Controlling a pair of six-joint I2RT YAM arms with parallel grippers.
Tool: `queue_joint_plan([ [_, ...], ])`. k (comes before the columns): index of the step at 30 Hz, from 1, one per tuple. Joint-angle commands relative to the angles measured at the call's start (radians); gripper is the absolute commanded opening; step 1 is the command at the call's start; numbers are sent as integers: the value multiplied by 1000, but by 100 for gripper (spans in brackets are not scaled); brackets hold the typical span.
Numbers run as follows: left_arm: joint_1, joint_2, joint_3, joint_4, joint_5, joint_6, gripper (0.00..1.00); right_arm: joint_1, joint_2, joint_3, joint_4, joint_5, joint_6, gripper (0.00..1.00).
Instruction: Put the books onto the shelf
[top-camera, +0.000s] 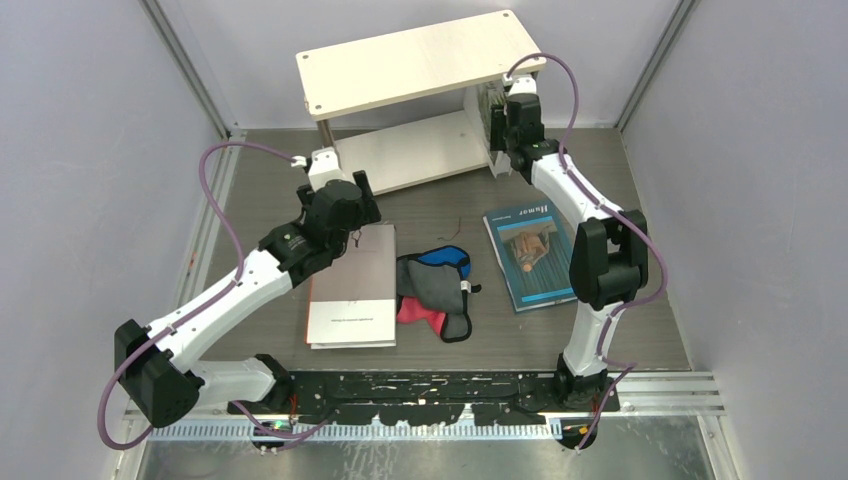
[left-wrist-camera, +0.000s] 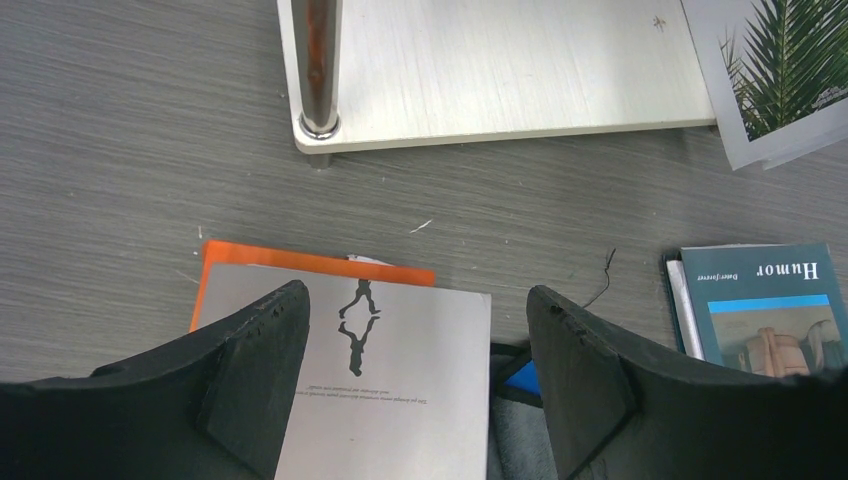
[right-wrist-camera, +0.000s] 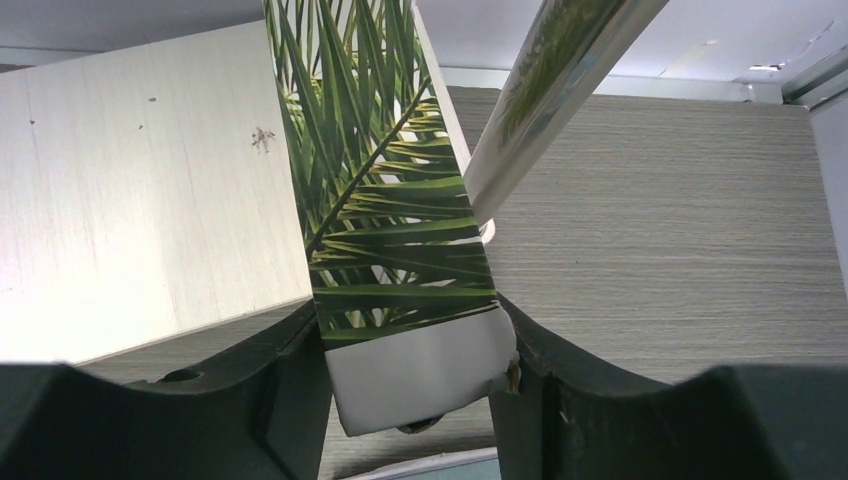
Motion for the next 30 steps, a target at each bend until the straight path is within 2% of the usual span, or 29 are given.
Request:
queue_joint_plan([
  [1,0,-7,53,42,-18,10,79,-17,-49,2,51,-2,12,56],
  [8,0,13,68,46,-15,18,79,-36,-54,5,61,12,-1,54],
  [13,0,14,70,47,-13,20,79,-52,-51,7,57,18,-8,60],
  [21,0,8,72,40,-14,23,80,-60,-51,33,50,22,-8,75],
  [27,0,-2,81,25,17,52,82,-60,-71,38,33,-1,7,78],
  [30,0,-8,96,23,96,112,84,-60,-91,27,32,-20,22,79],
])
